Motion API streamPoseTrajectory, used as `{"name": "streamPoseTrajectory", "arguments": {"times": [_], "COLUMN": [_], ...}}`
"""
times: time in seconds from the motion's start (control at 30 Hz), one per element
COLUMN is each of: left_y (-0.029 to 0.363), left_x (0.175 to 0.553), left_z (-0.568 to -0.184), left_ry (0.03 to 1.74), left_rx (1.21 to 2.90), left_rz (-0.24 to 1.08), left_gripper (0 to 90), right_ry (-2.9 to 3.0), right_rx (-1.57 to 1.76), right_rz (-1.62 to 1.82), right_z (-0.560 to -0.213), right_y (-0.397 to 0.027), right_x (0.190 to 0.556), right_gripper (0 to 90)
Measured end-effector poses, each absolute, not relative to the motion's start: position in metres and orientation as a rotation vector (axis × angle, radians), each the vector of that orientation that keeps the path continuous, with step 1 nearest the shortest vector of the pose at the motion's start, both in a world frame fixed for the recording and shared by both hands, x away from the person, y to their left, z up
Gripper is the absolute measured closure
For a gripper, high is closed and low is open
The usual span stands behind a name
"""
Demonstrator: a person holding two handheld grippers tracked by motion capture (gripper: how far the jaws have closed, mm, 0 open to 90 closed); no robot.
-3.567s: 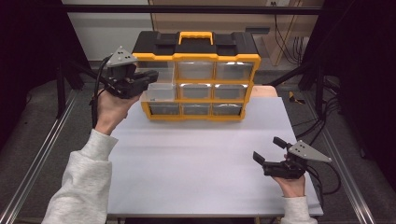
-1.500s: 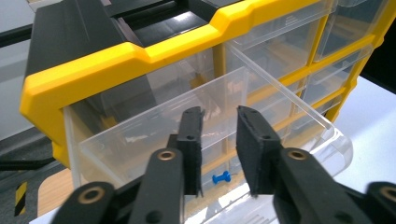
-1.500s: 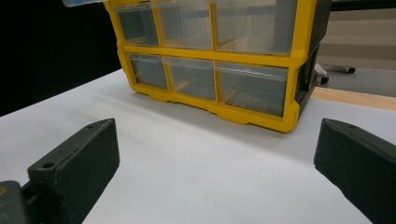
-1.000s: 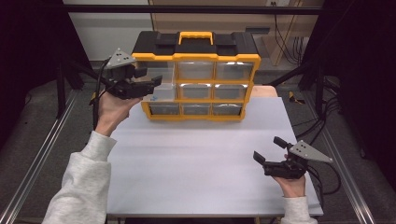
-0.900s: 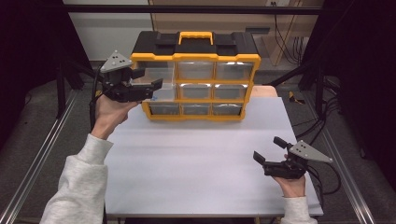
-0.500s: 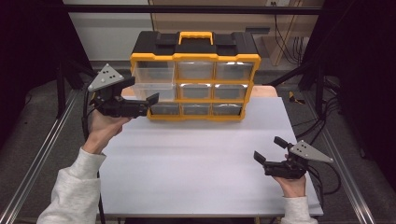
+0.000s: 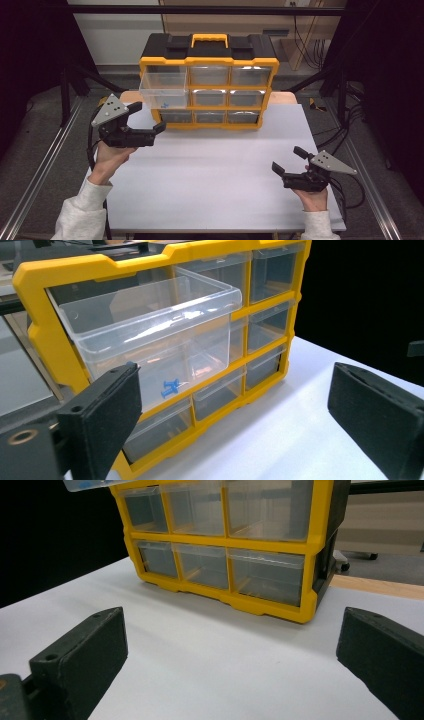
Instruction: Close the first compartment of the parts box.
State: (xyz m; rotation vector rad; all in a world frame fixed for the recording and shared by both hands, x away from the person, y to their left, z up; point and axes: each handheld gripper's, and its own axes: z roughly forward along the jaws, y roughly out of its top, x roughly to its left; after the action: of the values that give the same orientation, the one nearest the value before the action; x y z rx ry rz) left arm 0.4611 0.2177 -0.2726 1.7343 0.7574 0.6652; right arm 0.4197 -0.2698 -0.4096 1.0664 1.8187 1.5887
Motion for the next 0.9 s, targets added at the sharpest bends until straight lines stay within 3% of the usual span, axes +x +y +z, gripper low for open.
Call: {"name": "streamPoseTrajectory", "arguments": {"times": [0.17, 0.63, 0.77, 0.9], "left_y": [0.218, 0.211, 0.21, 0.207], "left_x": [0.464, 0.488, 0.494, 0.503], "left_z": [-0.28, -0.292, -0.292, -0.293], "left_ry": [0.776, 0.835, 0.833, 0.835], "left_rx": [1.741, 1.727, 1.734, 1.742], "left_rz": [0.67, 0.642, 0.663, 0.686], "left_gripper": [19.5, 78.4, 88.5, 89.5], "right_ry": [1.822, 1.821, 1.821, 1.823], "right_rx": [1.068, 1.063, 1.061, 1.061], "right_rz": [1.58, 1.589, 1.595, 1.596], "right_z": [-0.41, -0.409, -0.409, -0.41], "right_y": [-0.27, -0.27, -0.27, -0.269], "right_x": [0.42, 0.419, 0.419, 0.42], "right_gripper": [0.5, 0.5, 0.5, 0.5]}}
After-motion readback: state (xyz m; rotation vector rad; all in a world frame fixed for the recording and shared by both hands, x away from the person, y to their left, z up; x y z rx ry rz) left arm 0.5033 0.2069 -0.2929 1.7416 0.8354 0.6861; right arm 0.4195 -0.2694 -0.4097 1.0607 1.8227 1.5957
